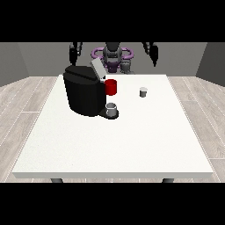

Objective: Insert the coffee pod into the coffee machine and close the lid

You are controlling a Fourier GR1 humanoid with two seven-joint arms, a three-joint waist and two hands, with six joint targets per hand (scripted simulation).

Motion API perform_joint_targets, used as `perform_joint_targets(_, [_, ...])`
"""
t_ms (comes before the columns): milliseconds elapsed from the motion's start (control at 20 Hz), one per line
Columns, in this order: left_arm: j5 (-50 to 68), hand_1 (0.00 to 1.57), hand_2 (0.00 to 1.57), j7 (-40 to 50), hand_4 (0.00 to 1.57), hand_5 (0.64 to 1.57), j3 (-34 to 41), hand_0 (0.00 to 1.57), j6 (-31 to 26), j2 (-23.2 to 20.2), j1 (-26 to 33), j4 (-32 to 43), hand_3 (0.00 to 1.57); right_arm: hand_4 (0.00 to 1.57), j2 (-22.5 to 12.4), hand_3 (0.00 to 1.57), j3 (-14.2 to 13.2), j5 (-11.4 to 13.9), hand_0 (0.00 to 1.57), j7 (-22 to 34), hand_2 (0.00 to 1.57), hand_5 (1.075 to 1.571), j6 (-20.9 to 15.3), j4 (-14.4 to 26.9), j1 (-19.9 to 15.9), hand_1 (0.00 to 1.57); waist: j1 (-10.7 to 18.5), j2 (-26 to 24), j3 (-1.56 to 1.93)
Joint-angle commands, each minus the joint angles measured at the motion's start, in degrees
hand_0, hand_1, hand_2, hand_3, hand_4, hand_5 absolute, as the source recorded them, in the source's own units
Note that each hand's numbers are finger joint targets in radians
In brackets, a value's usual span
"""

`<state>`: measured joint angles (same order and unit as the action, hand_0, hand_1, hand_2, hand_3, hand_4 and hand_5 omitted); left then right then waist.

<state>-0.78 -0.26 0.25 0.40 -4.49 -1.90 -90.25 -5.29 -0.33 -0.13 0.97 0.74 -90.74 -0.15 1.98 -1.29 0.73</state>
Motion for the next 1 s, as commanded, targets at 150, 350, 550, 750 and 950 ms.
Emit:
perform_joint_targets(150, [1.0,0.00,0.00,-4.8,0.27,1.571,-1.4,0.00,-1.5,2.2,2.2,-0.6,0.00,0.13,0.0,0.00,-1.5,-1.0,0.00,-0.9,0.00,1.571,1.3,3.1,0.9,0.00,-1.4,-0.1,-0.72])
perform_joint_targets(350, [1.9,0.00,0.00,-11.1,0.28,1.571,-2.1,0.00,-3.9,2.3,6.7,-0.8,0.00,0.11,5.1,0.00,-4.1,0.5,0.00,-6.3,0.00,1.571,-8.0,2.3,2.3,0.00,-1.7,-1.6,-0.73])
perform_joint_targets(550, [-0.6,0.00,0.00,-13.3,0.31,1.571,-0.9,0.00,-8.1,-4.0,7.1,0.2,0.00,0.14,5.0,0.00,-5.2,-0.1,0.00,-7.9,0.00,1.571,-8.1,3.3,1.0,0.00,-0.9,0.0,-0.73])
perform_joint_targets(750, [-4.2,0.00,0.00,-10.6,0.00,1.571,1.4,0.00,-7.1,-7.9,4.7,1.8,0.00,0.17,3.7,0.00,-4.3,-0.6,0.00,-6.6,0.00,1.571,-6.0,1.4,2.4,0.00,-3.2,-0.2,-0.73])
perform_joint_targets(950, [-5.9,0.00,0.00,-3.6,0.00,1.571,2.4,0.00,-5.2,-7.9,-3.9,4.9,0.00,0.13,4.7,0.00,-3.8,-1.1,0.00,-8.2,0.00,1.571,-6.0,2.8,-1.4,0.00,-5.3,3.5,-0.71])
